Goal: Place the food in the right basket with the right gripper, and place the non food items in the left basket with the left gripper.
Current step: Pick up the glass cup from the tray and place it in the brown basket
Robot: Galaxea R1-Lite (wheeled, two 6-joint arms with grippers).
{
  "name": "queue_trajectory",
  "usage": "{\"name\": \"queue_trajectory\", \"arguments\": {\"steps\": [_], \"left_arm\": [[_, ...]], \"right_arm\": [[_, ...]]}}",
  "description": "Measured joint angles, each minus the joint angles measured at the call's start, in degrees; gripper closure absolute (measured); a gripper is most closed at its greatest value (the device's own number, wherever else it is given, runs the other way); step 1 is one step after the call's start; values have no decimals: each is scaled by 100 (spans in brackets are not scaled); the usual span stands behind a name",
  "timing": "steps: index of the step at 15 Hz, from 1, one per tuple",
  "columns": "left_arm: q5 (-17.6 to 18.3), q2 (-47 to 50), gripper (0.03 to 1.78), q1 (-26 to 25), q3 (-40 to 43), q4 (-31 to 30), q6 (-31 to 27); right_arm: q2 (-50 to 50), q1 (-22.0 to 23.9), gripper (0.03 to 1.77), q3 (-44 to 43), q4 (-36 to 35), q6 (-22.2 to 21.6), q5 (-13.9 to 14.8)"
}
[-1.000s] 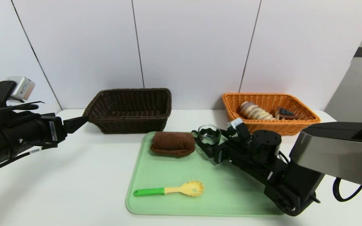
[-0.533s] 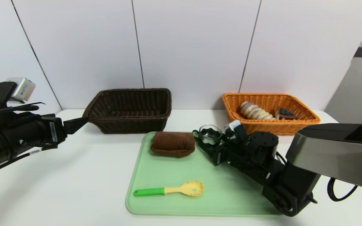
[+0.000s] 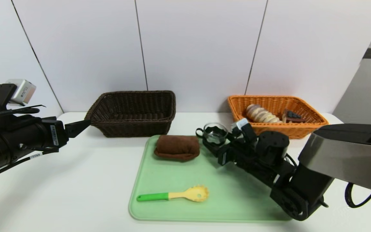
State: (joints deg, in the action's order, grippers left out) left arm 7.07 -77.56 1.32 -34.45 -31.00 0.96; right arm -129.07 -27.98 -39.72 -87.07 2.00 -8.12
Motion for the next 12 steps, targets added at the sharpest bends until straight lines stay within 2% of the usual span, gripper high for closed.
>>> {"name": "queue_trajectory", "arguments": {"steps": [4,6,9,12], "left_arm": [[0,7,12,0,20,0,-28],[0,18,12,0,24,0,-30],[1,33,12,0,26,0,-11],[1,60,12,0,26,0,24]], "right_arm": [[842,-134,60,63,2,183,-26],[1268,-171,60,-151,405,307,-59],[1775,-295,60,-1001,1727,327,-37],[1985,-485,60,-2330,3159,329,-17]]}}
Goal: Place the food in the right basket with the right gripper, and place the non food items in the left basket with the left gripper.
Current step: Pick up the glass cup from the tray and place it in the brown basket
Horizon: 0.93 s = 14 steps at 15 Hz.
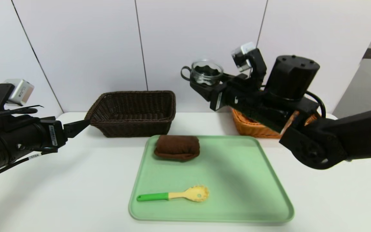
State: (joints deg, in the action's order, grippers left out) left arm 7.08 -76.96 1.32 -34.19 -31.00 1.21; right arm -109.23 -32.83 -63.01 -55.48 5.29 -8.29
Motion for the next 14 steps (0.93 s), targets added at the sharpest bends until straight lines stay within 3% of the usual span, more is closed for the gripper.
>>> {"name": "queue_trajectory", "arguments": {"steps": [4,10,14], "left_arm": [[-1,69,12,0,66,0,22],[-1,133,12,0,167,-9,41],[-1,163,12,0,190,-9,48]], "right_arm": [[-354,-383,61,-1636,1486,-6,-2],[-1488,-746,61,-3502,2461,-9,30],[-2085,-827,61,-4776,3818,-26,300]]}}
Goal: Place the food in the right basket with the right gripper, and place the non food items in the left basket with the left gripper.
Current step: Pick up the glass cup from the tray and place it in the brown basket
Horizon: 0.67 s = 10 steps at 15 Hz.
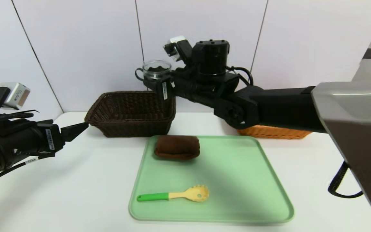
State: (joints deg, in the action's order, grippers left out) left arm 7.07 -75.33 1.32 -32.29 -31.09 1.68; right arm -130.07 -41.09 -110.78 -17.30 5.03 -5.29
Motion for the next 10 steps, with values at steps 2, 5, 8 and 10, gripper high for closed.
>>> {"name": "queue_trajectory", "arguments": {"steps": [2,5,8,10], "left_arm": [[0,7,12,0,13,-2,5],[1,9,12,2,33,-2,2],[0,28,12,0,84,-2,5],[0,41,12,0,115,-13,5]], "right_arm": [[-243,-57,61,-121,228,4,33],[-523,-105,61,-160,221,28,87],[-719,-91,61,-163,162,72,138],[-796,-66,61,-163,154,87,199]]}}
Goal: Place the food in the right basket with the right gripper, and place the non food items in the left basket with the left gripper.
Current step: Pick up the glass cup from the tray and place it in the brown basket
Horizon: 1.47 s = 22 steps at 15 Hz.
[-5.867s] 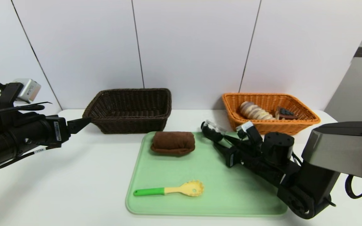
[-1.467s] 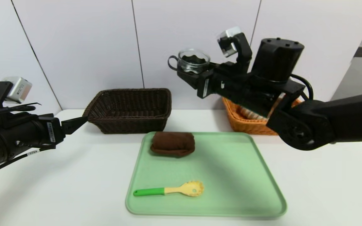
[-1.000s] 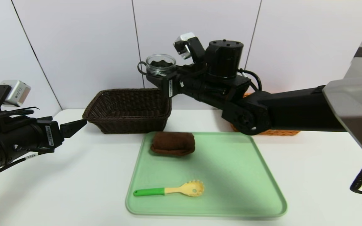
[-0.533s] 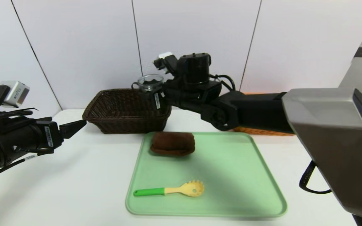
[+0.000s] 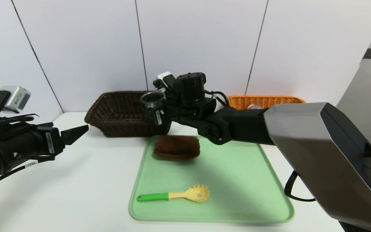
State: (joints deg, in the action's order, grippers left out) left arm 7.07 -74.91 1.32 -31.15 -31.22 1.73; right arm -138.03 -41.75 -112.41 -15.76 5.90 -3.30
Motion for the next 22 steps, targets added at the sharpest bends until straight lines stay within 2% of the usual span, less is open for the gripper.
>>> {"name": "queue_trajectory", "arguments": {"steps": [10,13,22], "left_arm": [[0,-17,12,0,-2,-76,0],[0,-17,12,0,-5,-76,0],[0,-9,12,0,-13,-74,0]], "right_arm": [[-111,66,61,0,-155,-23,17],[-135,99,61,0,-424,-15,9],[-96,132,61,4,-258,0,88]]}}
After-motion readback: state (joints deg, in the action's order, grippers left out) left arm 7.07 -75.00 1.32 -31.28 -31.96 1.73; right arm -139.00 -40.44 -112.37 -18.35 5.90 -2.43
